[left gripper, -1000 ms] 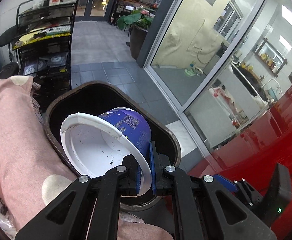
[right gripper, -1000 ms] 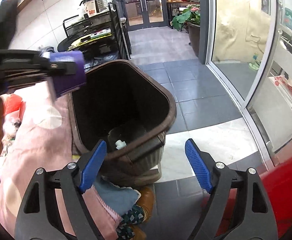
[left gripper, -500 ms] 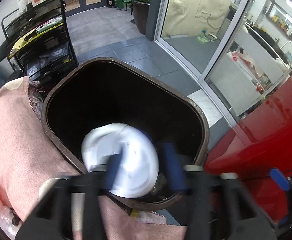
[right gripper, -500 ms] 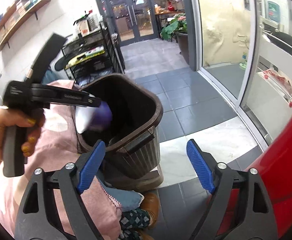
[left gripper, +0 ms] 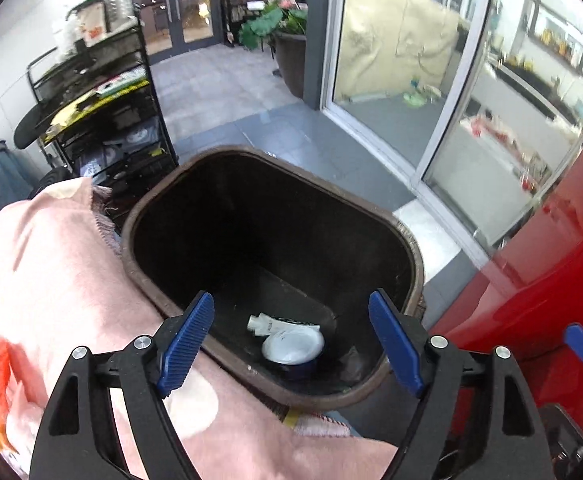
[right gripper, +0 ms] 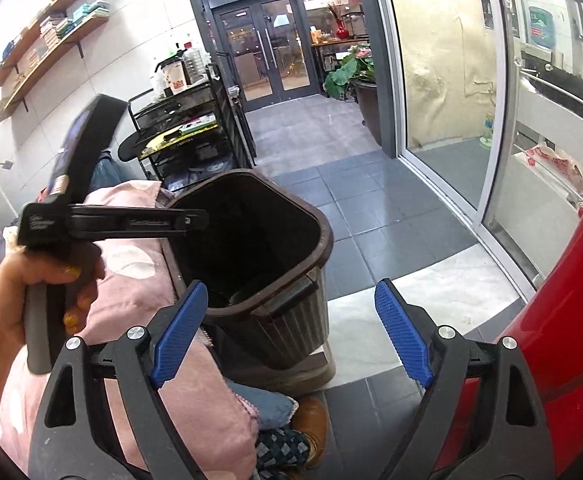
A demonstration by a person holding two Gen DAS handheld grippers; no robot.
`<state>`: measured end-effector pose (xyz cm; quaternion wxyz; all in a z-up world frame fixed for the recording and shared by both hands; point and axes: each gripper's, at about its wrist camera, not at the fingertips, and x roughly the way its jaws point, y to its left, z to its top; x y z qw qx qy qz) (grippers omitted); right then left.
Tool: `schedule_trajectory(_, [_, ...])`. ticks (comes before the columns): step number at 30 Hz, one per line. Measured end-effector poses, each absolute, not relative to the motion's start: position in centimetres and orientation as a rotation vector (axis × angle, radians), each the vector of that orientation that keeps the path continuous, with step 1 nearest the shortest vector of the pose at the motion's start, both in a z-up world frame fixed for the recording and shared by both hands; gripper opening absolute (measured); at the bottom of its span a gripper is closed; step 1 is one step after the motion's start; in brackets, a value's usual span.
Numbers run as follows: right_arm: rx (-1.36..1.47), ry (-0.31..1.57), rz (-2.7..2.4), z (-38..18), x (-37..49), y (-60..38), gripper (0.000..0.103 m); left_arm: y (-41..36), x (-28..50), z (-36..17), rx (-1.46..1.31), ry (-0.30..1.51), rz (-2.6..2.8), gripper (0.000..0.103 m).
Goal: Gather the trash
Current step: 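Lower the blue paper cup into the bin and open the left gripper, then move both tools back over the remaining trash on the bedspread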
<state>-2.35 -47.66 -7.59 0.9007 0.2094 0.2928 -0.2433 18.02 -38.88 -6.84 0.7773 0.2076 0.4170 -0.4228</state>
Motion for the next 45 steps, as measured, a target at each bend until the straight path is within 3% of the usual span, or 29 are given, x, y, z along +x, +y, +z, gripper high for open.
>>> schedule_trajectory(19, [0.388,0.58,-0.352,-6.8,0.7,-43.8,0.085,-24.0,14.1,-0.5,0.199,0.65,-0.737,0.088])
schedule_trajectory(23, [0.363,0.586,-0.306,-6.6,1.8,-42.3,0.09,-20.9,13.6,-0.4,0.179,0.603,-0.653,0.089])
schedule_trajectory(45, [0.204,0.771,0.082,-7.1,10.5,-28.6,0.091,-0.8,13.1,-3.9,0.026,0.63,-0.244,0.091])
